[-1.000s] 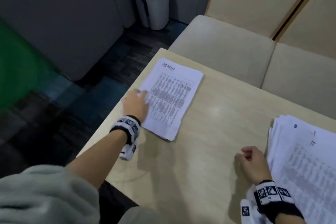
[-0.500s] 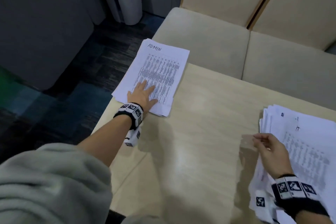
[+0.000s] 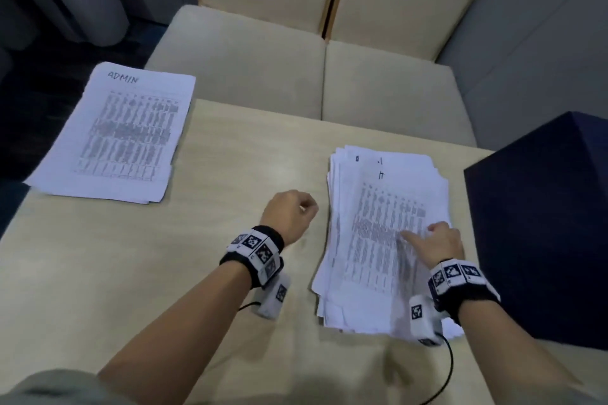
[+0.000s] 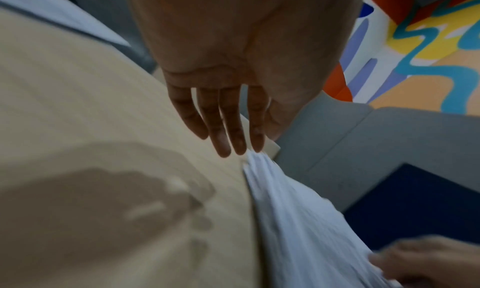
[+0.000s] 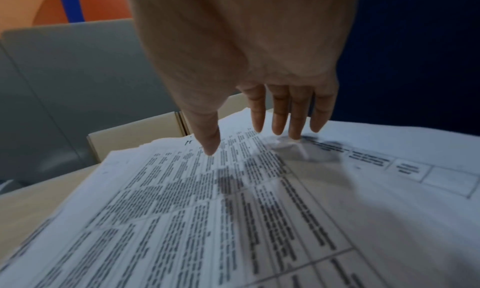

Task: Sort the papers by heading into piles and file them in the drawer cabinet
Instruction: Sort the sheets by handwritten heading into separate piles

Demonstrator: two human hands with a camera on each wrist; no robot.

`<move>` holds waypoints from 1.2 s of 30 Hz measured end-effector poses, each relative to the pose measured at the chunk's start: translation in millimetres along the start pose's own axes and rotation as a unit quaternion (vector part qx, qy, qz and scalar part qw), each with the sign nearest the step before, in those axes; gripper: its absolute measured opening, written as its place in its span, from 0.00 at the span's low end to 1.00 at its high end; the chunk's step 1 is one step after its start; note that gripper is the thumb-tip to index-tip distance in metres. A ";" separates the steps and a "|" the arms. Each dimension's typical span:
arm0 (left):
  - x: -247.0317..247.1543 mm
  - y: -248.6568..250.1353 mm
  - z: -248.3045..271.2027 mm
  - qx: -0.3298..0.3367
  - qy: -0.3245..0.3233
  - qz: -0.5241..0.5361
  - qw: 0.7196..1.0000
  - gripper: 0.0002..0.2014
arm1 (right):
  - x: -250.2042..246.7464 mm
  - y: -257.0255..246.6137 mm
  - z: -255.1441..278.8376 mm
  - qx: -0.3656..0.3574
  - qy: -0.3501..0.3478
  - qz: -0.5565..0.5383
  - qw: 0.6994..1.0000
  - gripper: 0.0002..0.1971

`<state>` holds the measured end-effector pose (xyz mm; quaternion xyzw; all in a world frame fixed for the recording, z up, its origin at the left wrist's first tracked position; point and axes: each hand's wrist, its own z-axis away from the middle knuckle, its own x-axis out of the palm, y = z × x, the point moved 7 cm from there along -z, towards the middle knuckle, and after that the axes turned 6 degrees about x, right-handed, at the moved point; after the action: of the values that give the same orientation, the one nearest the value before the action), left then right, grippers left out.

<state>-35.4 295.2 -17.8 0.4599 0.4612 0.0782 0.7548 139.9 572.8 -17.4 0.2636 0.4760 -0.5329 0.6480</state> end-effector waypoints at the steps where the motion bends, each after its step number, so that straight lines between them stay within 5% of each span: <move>1: 17.6 12.0 -1.9 -0.004 -0.005 0.002 1.000 0.10 | -0.4 5.5 -6.3 0.002 -0.004 -0.001 1.000 0.37; 13: 98.0 42.1 -4.8 -0.200 0.035 -0.081 0.976 0.17 | -5.2 64.9 -57.2 0.107 -0.063 -0.084 0.989 0.62; 15: 104.6 38.9 -5.8 -0.207 0.024 -0.097 0.973 0.22 | -10.6 80.9 -70.0 0.102 -0.076 -0.107 0.986 0.57; 19: 108.6 28.3 -6.5 -0.244 0.045 -0.102 0.963 0.36 | -23.2 93.9 -84.9 0.004 -0.025 -0.165 0.986 0.19; 21: 105.2 21.4 -7.3 -0.264 0.073 -0.079 0.958 0.40 | -33.3 90.1 -85.1 -0.044 0.004 -0.230 0.972 0.10; 26: 96.8 12.8 -2.1 -0.272 0.108 -0.023 0.956 0.36 | -46.5 74.8 -75.4 -0.089 -0.077 -0.388 0.914 0.15; 30: 83.6 30.4 1.0 -0.174 0.184 -0.068 0.965 0.33 | -74.1 58.6 -51.0 -0.138 -0.053 -0.448 0.882 0.13; 33: 80.6 47.2 -0.8 -0.099 0.187 0.036 0.977 0.34 | -84.9 34.6 -33.1 -0.153 -0.094 -0.507 0.843 0.14; 36: 73.8 61.4 3.7 -0.108 0.144 0.191 0.965 0.32 | -72.6 1.4 -13.4 -0.142 -0.207 -0.570 0.782 0.13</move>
<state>27.8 367.6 -16.3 0.4389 0.4576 0.3353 0.6968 138.3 616.5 42.1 -0.2672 0.4642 -0.7736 0.3386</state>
